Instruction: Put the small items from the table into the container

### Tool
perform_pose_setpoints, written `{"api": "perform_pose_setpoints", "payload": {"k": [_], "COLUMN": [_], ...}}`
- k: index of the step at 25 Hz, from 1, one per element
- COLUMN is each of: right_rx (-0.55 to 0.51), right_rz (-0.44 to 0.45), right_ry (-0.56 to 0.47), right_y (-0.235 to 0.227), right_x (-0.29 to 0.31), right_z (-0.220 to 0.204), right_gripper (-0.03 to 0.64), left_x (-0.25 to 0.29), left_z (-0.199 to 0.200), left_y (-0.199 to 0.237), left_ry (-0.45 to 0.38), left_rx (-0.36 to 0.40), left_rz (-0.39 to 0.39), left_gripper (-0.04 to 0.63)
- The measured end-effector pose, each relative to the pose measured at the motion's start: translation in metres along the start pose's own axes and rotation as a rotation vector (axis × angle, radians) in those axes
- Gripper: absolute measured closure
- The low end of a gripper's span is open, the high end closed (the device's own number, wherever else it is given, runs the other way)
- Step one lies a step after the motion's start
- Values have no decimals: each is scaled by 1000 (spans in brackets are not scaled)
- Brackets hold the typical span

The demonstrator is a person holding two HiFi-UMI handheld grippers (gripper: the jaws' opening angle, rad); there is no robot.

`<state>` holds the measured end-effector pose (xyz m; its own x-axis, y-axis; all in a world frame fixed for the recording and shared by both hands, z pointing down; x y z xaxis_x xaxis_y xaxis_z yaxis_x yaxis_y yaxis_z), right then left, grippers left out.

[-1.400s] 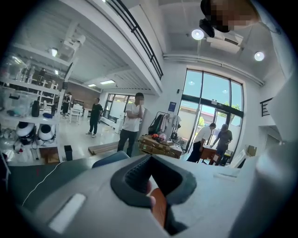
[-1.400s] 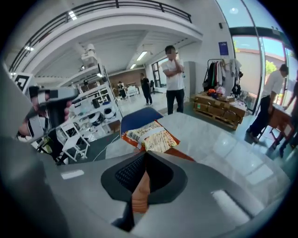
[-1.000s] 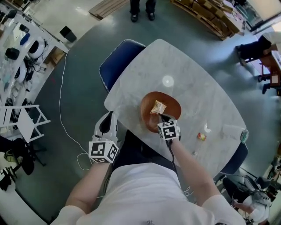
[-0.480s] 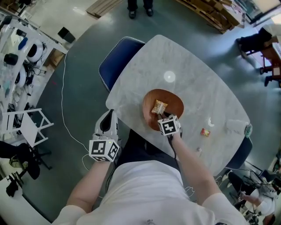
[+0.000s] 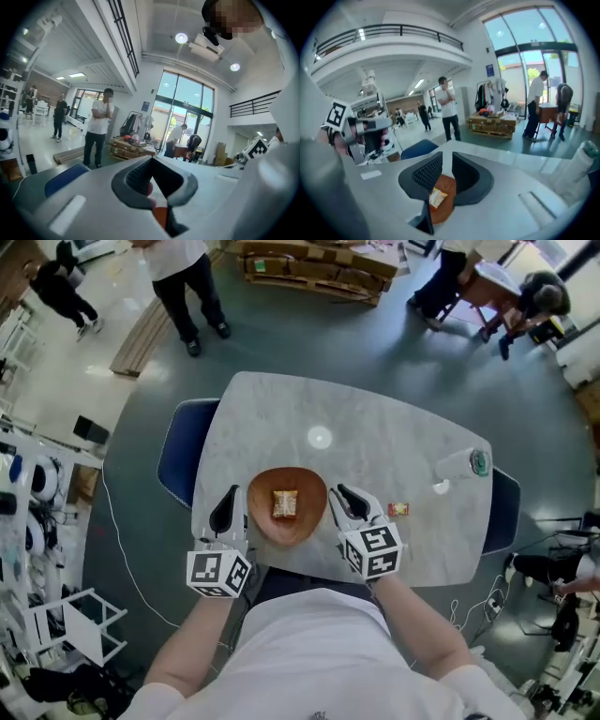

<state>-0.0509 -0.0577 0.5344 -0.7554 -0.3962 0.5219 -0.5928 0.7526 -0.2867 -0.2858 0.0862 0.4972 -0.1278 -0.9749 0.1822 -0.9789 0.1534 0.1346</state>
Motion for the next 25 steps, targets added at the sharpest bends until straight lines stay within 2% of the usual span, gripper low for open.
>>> {"api": "perform_pose_setpoints", "payload": {"k": [3, 6, 10, 16, 20, 25], "right_rx": [28, 58, 92, 119, 126, 118], "right_rz": [-55, -112, -192, -232, -231, -234], "right_ry": [-203, -320, -428, -463, -453, -431], "right_y": [-22, -46, -68, -89, -94, -94], "right_x": [-69, -127, -171, -193, -195, -194], "right_z": [37, 56, 64, 60, 57, 50], "right_gripper": [529, 529, 531, 538, 539, 540], "left_x": [20, 38, 61, 66, 70, 64], "left_z": [24, 59, 92, 99, 95, 99], "left_y": [-47, -97, -145, -186, -199, -204], "left_ry": [-47, -85, -158, -166, -147, -168], "left_rx": [26, 33, 51, 55, 111, 79], "left_rz": [-100, -186, -311, -367, -371, -407], "left_gripper": [591, 591, 591, 591, 594, 591]}}
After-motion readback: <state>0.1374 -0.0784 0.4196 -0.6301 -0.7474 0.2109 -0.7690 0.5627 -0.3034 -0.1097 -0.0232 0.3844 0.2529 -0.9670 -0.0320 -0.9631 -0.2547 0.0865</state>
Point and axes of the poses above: the fingertips, and each gripper's own axes: x forward along the fingers, y to its left, z out of its top, the point moved 9 cm from there along -x, backward along the fingers, and after that the axes turned 8 degrees about x, right-handed, at the moved point
